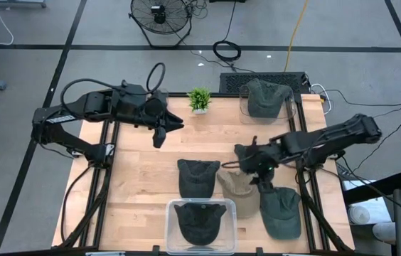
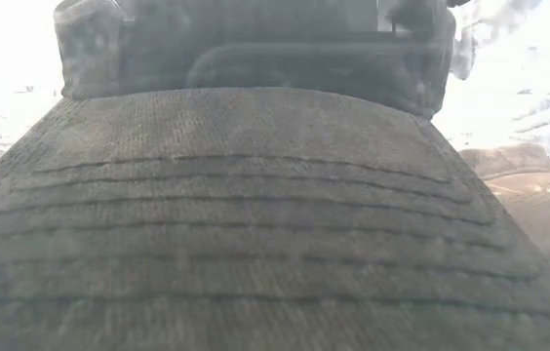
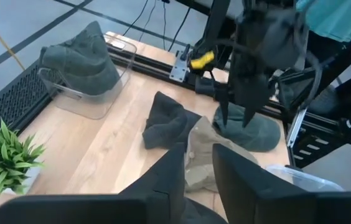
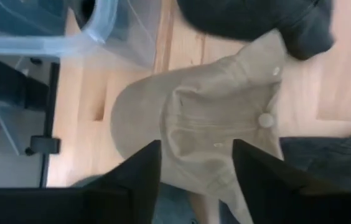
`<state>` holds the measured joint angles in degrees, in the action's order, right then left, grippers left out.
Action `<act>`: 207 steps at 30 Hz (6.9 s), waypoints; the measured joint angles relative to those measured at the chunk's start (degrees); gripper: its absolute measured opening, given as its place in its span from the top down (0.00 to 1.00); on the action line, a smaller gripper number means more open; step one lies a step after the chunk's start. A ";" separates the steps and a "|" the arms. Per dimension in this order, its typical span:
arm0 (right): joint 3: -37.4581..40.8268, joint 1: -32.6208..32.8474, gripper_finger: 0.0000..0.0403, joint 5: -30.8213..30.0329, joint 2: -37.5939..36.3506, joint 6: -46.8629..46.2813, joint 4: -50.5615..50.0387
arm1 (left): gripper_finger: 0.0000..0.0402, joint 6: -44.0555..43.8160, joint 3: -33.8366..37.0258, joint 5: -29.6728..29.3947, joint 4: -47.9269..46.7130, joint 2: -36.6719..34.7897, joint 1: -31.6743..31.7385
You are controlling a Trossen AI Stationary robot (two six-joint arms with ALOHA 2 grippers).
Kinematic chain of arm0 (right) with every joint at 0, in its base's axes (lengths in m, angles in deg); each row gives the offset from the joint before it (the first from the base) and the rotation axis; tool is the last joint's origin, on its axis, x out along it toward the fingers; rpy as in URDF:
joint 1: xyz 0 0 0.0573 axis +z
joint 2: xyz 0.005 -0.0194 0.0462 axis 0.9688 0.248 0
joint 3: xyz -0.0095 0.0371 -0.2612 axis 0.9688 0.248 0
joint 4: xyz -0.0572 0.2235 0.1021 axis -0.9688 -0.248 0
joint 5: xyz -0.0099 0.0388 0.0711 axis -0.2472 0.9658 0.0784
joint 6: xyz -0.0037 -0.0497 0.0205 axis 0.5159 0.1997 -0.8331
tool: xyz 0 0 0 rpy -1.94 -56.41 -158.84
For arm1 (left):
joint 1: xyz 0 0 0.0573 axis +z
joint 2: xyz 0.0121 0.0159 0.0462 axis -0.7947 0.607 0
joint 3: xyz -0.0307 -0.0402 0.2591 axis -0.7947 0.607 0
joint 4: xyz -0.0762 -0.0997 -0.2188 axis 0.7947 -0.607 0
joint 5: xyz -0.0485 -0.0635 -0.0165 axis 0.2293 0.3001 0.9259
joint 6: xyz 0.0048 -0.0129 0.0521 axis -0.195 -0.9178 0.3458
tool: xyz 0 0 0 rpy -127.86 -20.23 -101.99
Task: Pick & Place hat
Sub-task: Put the light brown cap into the left transparent bin
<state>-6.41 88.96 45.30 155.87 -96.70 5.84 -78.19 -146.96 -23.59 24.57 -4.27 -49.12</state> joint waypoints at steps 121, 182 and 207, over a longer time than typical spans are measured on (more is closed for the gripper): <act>-2.46 -20.13 0.76 -16.07 17.31 14.84 30.81 | 0.76 0.17 -0.05 -6.07 7.03 0.02 -2.25; 10.92 -11.54 0.77 -17.76 -19.04 -17.41 26.41 | 0.55 16.47 0.00 6.35 10.37 45.91 6.71; 10.94 -11.54 0.77 -17.81 -19.36 -13.74 26.29 | 0.90 13.46 0.00 9.31 10.61 44.29 6.92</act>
<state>4.54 77.43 27.49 136.51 -110.44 32.13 -64.73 -146.96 -14.28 35.18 40.01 -42.19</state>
